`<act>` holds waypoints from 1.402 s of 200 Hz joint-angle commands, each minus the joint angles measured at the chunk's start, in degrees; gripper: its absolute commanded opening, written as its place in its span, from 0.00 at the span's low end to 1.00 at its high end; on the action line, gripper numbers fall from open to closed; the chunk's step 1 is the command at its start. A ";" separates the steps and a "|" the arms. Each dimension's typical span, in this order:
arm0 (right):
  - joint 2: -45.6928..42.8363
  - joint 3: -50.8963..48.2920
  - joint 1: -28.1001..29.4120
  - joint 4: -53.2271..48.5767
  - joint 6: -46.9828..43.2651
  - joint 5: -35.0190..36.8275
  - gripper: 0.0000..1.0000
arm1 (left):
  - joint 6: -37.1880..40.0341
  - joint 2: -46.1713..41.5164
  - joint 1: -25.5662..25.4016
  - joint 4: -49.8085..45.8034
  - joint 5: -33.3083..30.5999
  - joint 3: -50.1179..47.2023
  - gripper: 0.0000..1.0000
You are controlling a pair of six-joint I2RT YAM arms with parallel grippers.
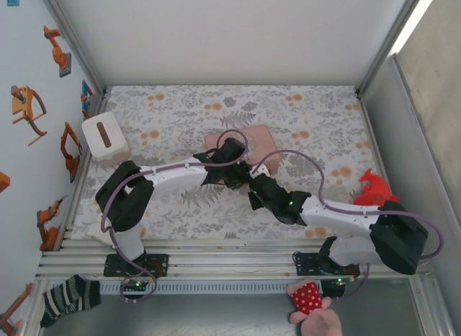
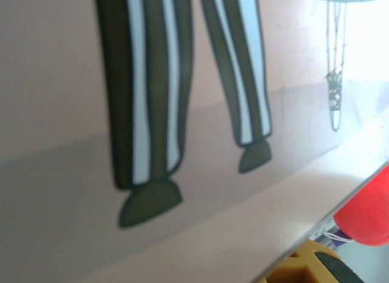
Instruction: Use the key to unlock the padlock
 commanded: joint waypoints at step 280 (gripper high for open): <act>25.96 -21.49 -27.93 83.16 64.59 -49.68 0.00 | -1.33 -3.40 -0.34 6.66 0.30 -1.30 0.07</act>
